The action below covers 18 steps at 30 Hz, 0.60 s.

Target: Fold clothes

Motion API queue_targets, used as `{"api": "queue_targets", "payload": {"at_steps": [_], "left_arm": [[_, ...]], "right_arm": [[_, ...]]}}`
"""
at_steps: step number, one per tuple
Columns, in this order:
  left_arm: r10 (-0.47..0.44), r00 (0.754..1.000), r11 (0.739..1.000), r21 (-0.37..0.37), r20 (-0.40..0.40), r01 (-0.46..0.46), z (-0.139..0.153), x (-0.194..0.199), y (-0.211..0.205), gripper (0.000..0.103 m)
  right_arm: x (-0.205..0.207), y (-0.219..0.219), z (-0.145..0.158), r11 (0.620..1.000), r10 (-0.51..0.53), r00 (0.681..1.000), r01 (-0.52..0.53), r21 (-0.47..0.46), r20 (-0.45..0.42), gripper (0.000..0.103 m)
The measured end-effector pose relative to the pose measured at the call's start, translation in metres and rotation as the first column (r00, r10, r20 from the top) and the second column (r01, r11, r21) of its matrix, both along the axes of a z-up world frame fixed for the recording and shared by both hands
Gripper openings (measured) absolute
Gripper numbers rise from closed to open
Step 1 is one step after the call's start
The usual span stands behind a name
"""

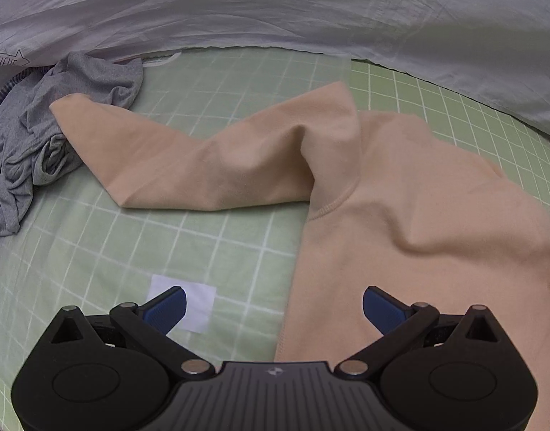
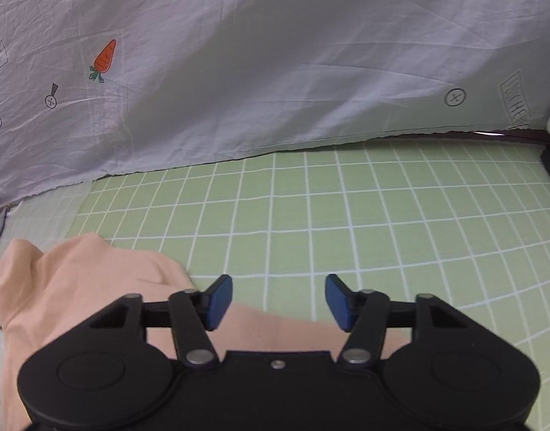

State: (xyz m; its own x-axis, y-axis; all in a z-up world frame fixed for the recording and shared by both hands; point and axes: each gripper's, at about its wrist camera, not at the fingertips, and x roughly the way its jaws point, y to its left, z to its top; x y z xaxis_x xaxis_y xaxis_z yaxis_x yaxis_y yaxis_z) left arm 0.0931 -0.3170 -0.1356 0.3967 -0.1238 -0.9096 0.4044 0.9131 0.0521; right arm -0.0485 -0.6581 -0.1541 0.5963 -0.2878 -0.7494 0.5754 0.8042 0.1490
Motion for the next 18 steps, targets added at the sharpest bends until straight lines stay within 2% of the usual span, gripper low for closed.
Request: {"api": "queue_targets", "payload": {"at_steps": [1, 5, 9, 14, 15, 16, 17, 18], "left_arm": [[-0.012, 1.0, 1.0, -0.002, -0.006, 0.012, -0.003, 0.007, -0.001, 0.103], [-0.057, 0.998, 0.998, -0.001, -0.031, 0.057, -0.02, 0.029, -0.009, 0.103], [-0.08, 0.995, 0.997, -0.014, -0.06, 0.08, -0.034, 0.037, -0.015, 0.103], [-0.106, 0.991, 0.994, -0.019, -0.076, 0.105, -0.045, 0.035, -0.02, 0.103], [-0.109, 0.991, 0.994, -0.016, -0.078, 0.109, -0.047, 0.034, -0.021, 0.103], [-0.109, 0.992, 0.994, -0.02, -0.07, 0.108, -0.048, 0.034, -0.021, 0.103], [-0.108, 0.992, 0.994, -0.022, -0.065, 0.107, -0.049, 0.033, -0.022, 0.103], [-0.107, 0.992, 0.994, -0.022, -0.064, 0.106, -0.049, 0.034, -0.022, 0.103]], "right_arm": [[0.012, 0.001, -0.004, 1.0, 0.005, 1.0, -0.005, 0.013, -0.003, 0.036], [0.044, 0.014, -0.014, 0.997, 0.069, 0.997, -0.068, 0.02, -0.04, 0.029], [0.057, 0.032, -0.023, 0.986, 0.165, 0.983, -0.163, 0.025, -0.083, 0.028], [0.069, 0.041, -0.025, 0.964, 0.261, 0.954, -0.267, -0.02, -0.148, 0.028], [0.071, 0.041, -0.024, 0.956, 0.283, 0.945, -0.291, -0.026, -0.162, 0.025], [0.073, 0.043, -0.023, 0.95, 0.299, 0.939, -0.309, -0.035, -0.172, 0.009], [0.074, 0.044, -0.022, 0.944, 0.314, 0.932, -0.327, -0.044, -0.182, 0.003], [0.075, 0.045, -0.021, 0.937, 0.329, 0.924, -0.345, -0.055, -0.192, 0.003]]}}
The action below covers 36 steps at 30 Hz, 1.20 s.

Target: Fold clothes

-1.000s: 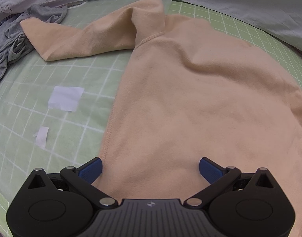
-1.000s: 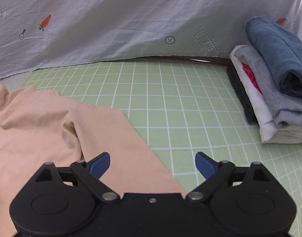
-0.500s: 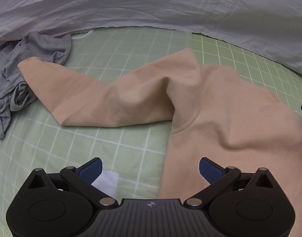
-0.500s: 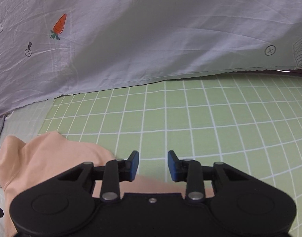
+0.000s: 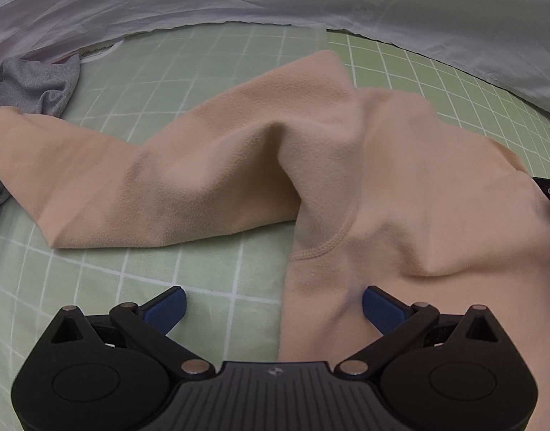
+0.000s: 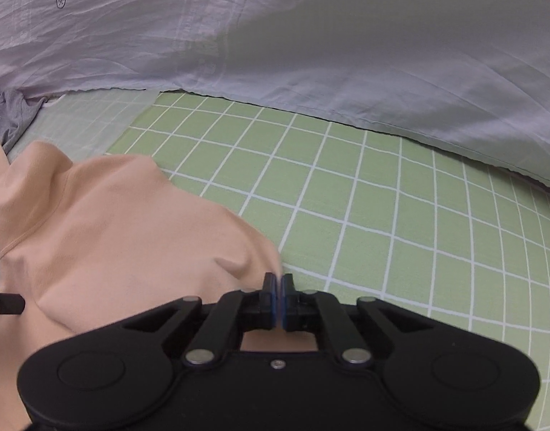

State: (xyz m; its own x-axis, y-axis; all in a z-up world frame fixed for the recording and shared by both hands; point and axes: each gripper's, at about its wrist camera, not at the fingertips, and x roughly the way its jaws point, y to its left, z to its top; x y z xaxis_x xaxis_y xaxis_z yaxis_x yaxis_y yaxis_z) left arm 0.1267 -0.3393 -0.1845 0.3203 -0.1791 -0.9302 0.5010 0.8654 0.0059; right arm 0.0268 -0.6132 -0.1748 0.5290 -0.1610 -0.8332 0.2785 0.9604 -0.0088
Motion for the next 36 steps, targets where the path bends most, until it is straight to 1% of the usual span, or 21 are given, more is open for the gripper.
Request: {"api": "queue_targets", "payload": {"at_steps": [2, 4, 6, 8, 9, 10, 11, 12, 14, 15, 16, 17, 18, 20, 23, 24, 26, 29, 30, 32, 36], "left_arm": [[0.002, 1.0, 1.0, -0.002, 0.005, -0.002, 0.0, 0.001, -0.001, 0.103], [0.006, 1.0, 1.0, -0.006, 0.013, -0.006, 0.0, 0.001, -0.001, 0.103], [0.011, 1.0, 1.0, -0.01, 0.022, -0.011, -0.001, 0.0, -0.002, 0.103], [0.02, 0.999, 1.0, -0.013, 0.028, -0.02, -0.001, 0.0, -0.004, 0.103], [0.025, 0.999, 1.0, -0.014, 0.031, -0.025, -0.001, 0.0, -0.005, 0.103], [0.028, 0.999, 1.0, -0.013, 0.031, -0.028, -0.001, 0.0, -0.005, 0.103], [0.03, 0.999, 0.999, -0.013, 0.03, -0.029, -0.001, 0.001, -0.006, 0.103], [0.031, 0.999, 0.999, -0.012, 0.028, -0.03, -0.001, 0.001, -0.006, 0.103], [0.031, 0.999, 0.999, -0.013, 0.029, -0.031, -0.001, 0.001, -0.006, 0.103], [0.033, 0.999, 0.999, -0.014, 0.032, -0.032, -0.001, 0.0, -0.006, 0.103], [0.035, 0.999, 0.999, -0.016, 0.035, -0.034, -0.001, 0.0, -0.006, 0.103], [0.037, 0.999, 0.999, -0.018, 0.038, -0.036, -0.001, -0.001, -0.006, 0.103], [0.039, 0.998, 0.999, -0.019, 0.04, -0.039, -0.001, -0.001, -0.006, 0.103], [0.044, 0.998, 0.999, -0.018, 0.039, -0.043, -0.001, -0.001, -0.006, 0.103], [0.052, 0.998, 0.999, -0.014, 0.032, -0.052, -0.001, -0.001, -0.006, 0.103], [0.059, 0.998, 0.998, -0.012, 0.026, -0.059, -0.001, -0.001, -0.006, 0.103], [0.075, 0.997, 0.997, -0.008, 0.011, -0.075, 0.0, -0.001, -0.004, 0.103], [0.092, 0.996, 0.996, -0.001, 0.002, -0.092, 0.002, -0.006, 0.002, 0.103], [0.095, 0.996, 0.996, 0.002, 0.003, -0.095, 0.003, -0.009, 0.004, 0.103], [0.099, 0.995, 0.995, 0.008, 0.004, -0.099, 0.004, -0.015, 0.009, 0.103], [0.116, 0.993, 0.993, 0.023, 0.005, -0.116, 0.008, -0.03, 0.018, 0.103]], "right_arm": [[0.002, 0.003, 0.008, 0.995, 0.03, 0.999, -0.029, -0.097, 0.014, 0.002], [0.006, -0.001, 0.022, 0.981, 0.034, 0.998, -0.023, -0.194, 0.056, 0.001], [0.012, -0.002, 0.038, 0.949, 0.048, 0.992, -0.008, -0.315, 0.119, 0.001], [0.019, 0.001, 0.041, 0.926, 0.09, 0.986, -0.032, -0.377, 0.139, 0.003], [0.022, 0.002, 0.042, 0.913, 0.11, 0.983, -0.042, -0.406, 0.144, 0.004], [0.026, 0.002, 0.034, 0.906, 0.101, 0.99, -0.05, -0.421, 0.101, 0.009], [0.029, 0.001, 0.027, 0.9, 0.089, 0.994, -0.054, -0.432, 0.062, 0.013], [0.023, -0.005, 0.025, 0.918, 0.046, 0.996, -0.012, -0.396, 0.076, 0.014], [0.011, -0.016, 0.021, 0.945, -0.043, 0.994, 0.073, -0.319, 0.099, 0.029], [0.001, -0.023, 0.023, 0.958, -0.094, 0.989, 0.122, -0.259, 0.118, 0.032], [-0.011, -0.028, 0.023, 0.96, -0.136, 0.983, 0.161, -0.228, 0.122, 0.034], [-0.022, -0.034, 0.022, 0.96, -0.177, 0.977, 0.199, -0.198, 0.123, 0.036], [-0.034, -0.036, 0.02, 0.955, -0.202, 0.972, 0.222, -0.198, 0.118, 0.037], [-0.058, -0.042, 0.018, 0.943, -0.253, 0.961, 0.27, -0.196, 0.108, 0.052], [-0.091, -0.057, 0.017, 0.925, -0.341, 0.934, 0.354, -0.139, 0.107, 0.064], [-0.101, -0.062, 0.017, 0.917, -0.37, 0.923, 0.381, -0.116, 0.106, 0.066], [-0.12, -0.074, 0.019, 0.897, -0.426, 0.898, 0.435, -0.077, 0.108, 0.066], [-0.142, -0.083, 0.02, 0.875, -0.473, 0.875, 0.48, -0.057, 0.101, 0.065], [-0.147, -0.084, 0.019, 0.876, -0.475, 0.876, 0.48, -0.056, 0.086, 0.063], [-0.156, -0.086, 0.016, 0.877, -0.475, 0.878, 0.478, -0.053, 0.056, 0.055], [-0.169, -0.078, 0.013, 0.92, -0.392, 0.92, 0.392, 0.001, 0.025, 0.053]]}}
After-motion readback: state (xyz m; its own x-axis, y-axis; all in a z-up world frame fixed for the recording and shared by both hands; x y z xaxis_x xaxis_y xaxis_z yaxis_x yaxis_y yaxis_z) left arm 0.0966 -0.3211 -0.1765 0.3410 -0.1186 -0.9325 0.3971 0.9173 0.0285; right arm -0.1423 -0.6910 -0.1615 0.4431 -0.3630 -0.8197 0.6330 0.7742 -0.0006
